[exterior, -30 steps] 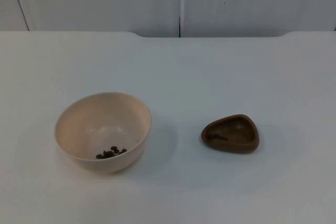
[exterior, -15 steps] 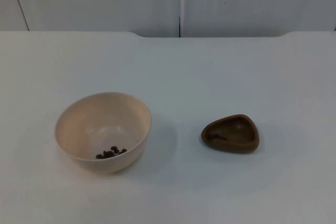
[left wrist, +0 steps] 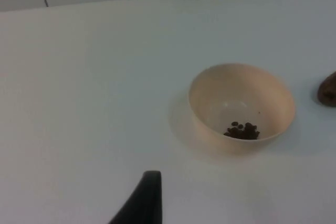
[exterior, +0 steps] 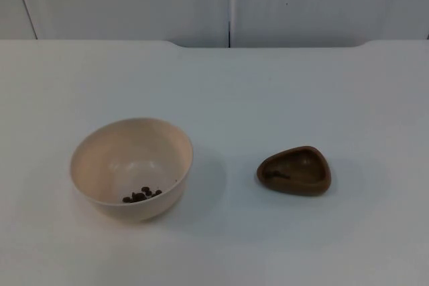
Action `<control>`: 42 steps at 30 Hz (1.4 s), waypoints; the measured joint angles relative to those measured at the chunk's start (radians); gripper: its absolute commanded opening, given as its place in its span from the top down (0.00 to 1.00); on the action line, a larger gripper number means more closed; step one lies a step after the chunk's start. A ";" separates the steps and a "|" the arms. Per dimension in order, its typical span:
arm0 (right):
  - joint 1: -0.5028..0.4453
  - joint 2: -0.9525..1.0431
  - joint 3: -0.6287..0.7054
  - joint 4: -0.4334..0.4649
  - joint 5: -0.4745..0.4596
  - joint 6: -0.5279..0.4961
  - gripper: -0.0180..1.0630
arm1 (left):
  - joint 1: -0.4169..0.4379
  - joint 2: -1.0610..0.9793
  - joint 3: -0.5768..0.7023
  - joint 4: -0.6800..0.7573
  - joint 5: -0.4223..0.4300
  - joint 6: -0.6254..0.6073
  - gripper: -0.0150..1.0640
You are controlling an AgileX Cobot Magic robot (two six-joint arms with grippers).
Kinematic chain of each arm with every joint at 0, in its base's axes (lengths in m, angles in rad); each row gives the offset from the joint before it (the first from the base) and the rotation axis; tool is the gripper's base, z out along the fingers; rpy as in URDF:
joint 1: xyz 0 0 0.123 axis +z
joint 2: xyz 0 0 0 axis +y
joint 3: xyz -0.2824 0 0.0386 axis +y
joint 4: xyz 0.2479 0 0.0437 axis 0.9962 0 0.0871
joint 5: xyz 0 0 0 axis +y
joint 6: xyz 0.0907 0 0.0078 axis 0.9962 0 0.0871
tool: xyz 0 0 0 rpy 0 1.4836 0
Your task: Pick up the bowl with the left hand and pour the coffee beans from the cup into the bowl with the right hand.
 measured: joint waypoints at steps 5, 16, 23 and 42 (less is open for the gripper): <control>0.000 0.000 0.000 0.000 0.000 0.000 0.01 | 0.023 0.000 0.000 0.000 0.000 0.000 0.01; -0.028 0.000 0.000 0.000 0.000 0.000 0.01 | 0.023 0.000 0.000 0.000 0.000 0.000 0.01; -0.172 0.000 0.000 0.000 0.000 0.000 0.01 | 0.023 0.000 0.000 0.000 0.000 0.000 0.01; -0.602 0.000 0.000 0.000 0.000 0.000 0.01 | 0.023 0.000 0.000 0.000 0.000 0.000 0.01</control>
